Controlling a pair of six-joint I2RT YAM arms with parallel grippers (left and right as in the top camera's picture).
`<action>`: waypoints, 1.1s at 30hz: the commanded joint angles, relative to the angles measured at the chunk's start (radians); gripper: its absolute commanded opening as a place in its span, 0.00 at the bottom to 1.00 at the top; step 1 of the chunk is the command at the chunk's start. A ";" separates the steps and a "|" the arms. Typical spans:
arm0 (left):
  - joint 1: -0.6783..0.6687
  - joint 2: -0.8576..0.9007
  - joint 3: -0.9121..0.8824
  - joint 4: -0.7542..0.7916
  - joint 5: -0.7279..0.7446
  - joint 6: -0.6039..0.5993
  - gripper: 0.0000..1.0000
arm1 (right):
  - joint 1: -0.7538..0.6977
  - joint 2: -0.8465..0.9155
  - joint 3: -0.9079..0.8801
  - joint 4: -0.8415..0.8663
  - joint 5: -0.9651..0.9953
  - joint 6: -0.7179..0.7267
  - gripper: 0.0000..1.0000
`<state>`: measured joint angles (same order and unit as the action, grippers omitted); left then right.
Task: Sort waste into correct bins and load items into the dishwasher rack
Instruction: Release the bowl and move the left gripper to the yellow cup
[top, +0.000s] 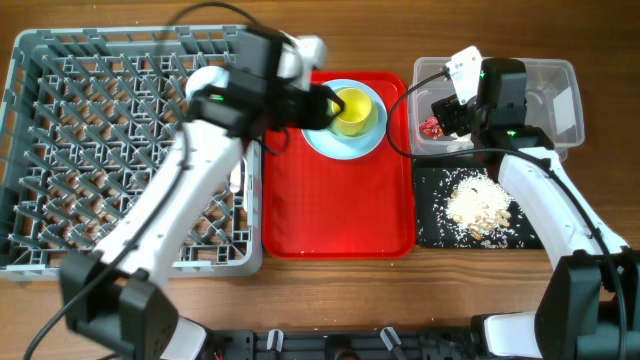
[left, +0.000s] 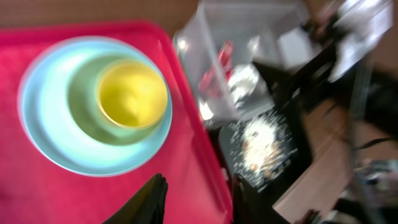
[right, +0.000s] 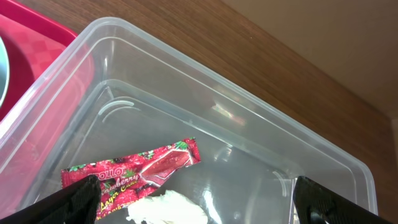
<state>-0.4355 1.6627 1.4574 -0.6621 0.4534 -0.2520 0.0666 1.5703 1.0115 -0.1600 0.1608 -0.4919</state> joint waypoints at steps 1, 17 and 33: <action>-0.109 0.076 -0.006 -0.037 -0.222 0.001 0.30 | -0.002 0.010 0.014 0.002 -0.004 -0.005 1.00; -0.080 0.203 -0.090 -0.129 -0.392 -0.207 0.06 | -0.002 0.010 0.014 0.002 -0.004 -0.006 1.00; -0.077 0.348 -0.179 0.204 -0.392 -0.205 0.04 | -0.002 0.010 0.014 0.002 -0.004 -0.006 1.00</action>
<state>-0.5140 1.9682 1.2900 -0.4736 0.0685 -0.4480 0.0666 1.5703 1.0115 -0.1600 0.1608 -0.4919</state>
